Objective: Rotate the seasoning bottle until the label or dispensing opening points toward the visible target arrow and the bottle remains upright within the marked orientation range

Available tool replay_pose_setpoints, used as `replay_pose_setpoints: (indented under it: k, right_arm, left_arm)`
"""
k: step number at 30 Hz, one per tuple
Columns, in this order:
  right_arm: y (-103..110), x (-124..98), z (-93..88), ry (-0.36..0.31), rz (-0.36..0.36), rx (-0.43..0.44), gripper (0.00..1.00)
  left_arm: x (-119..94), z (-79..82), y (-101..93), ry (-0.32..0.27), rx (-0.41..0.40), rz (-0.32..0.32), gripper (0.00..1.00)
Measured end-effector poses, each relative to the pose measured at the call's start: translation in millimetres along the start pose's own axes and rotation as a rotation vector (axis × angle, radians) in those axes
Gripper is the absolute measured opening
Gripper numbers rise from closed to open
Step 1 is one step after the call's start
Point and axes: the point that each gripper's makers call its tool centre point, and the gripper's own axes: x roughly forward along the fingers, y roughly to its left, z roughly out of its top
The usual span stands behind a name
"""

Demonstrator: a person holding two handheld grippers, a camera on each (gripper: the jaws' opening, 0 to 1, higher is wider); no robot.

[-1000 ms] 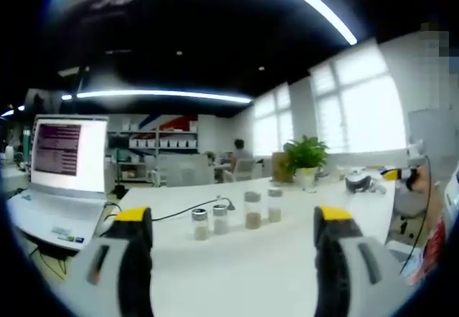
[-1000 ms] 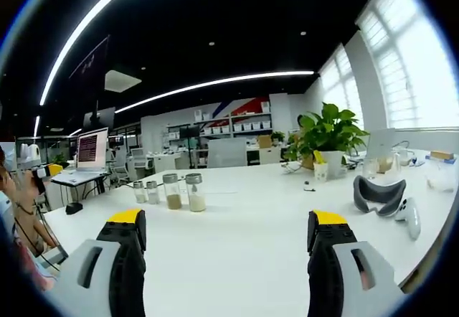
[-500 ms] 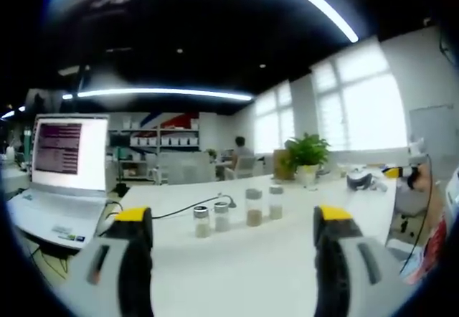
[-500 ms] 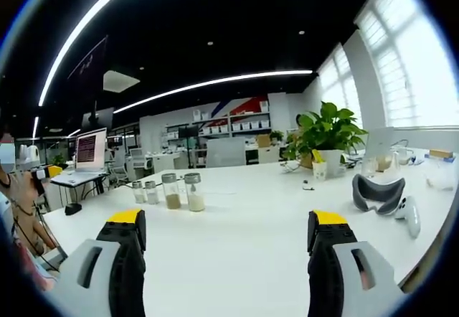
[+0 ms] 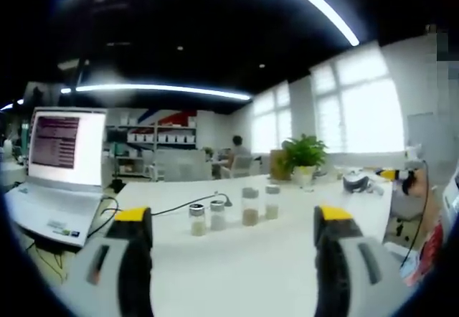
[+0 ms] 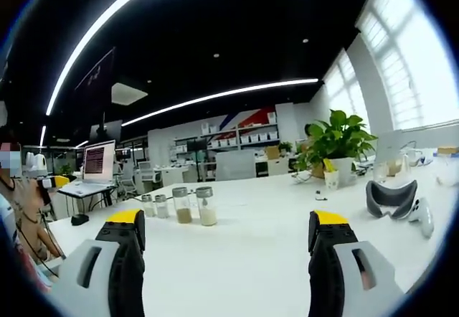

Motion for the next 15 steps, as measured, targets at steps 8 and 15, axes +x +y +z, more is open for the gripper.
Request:
replay_pose_setpoints:
  k: [8,15]
  right_arm:
    - [6.0,1.7,23.7,-0.162,-0.075,-0.037,0.89]
    - [56.9,19.9,32.9,-0.212,0.111,0.093,0.99]
  left_arm:
    - [1.4,2.5,-4.2,-0.028,-0.039,-0.032,0.95]
    - [0.1,7.7,-12.1,-0.062,-0.073,-0.086,0.95]
